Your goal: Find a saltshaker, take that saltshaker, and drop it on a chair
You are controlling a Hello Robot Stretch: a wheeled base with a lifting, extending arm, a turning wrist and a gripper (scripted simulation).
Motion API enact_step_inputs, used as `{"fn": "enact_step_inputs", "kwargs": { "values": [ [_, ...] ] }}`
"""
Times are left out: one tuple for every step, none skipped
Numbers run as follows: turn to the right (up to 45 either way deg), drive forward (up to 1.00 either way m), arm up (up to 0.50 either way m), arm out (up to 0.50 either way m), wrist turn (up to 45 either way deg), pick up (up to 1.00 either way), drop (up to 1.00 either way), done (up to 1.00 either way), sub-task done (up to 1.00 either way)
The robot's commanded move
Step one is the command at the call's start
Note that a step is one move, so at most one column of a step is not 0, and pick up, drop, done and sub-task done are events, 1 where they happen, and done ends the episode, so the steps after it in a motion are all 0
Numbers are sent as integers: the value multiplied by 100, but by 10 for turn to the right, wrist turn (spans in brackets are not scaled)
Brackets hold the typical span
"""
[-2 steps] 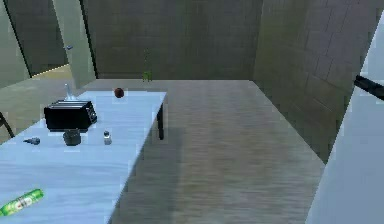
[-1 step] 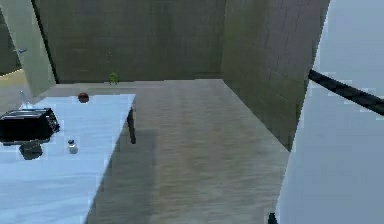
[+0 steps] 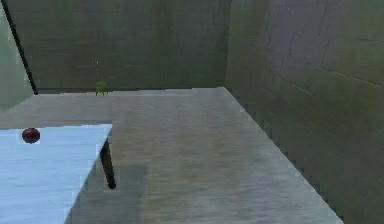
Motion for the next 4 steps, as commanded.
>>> {"fn": "enact_step_inputs", "kwargs": {
  "values": [
    [-450, 0, 0, 0, 0, 0, 0, 0, 0],
    [-450, 0, 0, 0, 0, 0, 0, 0, 0],
    [-450, 0, 0, 0, 0, 0, 0, 0, 0],
    [-150, 0, 0, 0, 0, 0, 0, 0, 0]
  ]
}}
